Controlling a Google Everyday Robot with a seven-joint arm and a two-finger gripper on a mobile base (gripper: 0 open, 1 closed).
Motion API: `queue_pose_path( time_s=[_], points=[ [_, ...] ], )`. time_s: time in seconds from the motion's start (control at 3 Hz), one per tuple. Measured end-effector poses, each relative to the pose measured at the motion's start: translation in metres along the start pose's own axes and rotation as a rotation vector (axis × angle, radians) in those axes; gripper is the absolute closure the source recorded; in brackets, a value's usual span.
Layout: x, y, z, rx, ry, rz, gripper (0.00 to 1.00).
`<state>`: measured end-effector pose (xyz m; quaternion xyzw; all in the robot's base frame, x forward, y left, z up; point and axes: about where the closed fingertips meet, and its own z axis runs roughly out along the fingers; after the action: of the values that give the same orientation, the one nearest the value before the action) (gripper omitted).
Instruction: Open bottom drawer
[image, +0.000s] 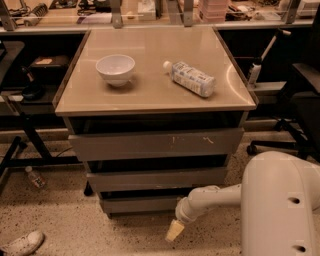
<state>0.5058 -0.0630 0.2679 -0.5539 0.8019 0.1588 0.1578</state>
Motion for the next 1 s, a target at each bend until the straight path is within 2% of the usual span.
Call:
queue_pose_path(
  time_s=[1.0],
  points=[
    [0.001, -0.059, 0.050, 0.065, -0.038, -0.012, 0.00]
  ],
)
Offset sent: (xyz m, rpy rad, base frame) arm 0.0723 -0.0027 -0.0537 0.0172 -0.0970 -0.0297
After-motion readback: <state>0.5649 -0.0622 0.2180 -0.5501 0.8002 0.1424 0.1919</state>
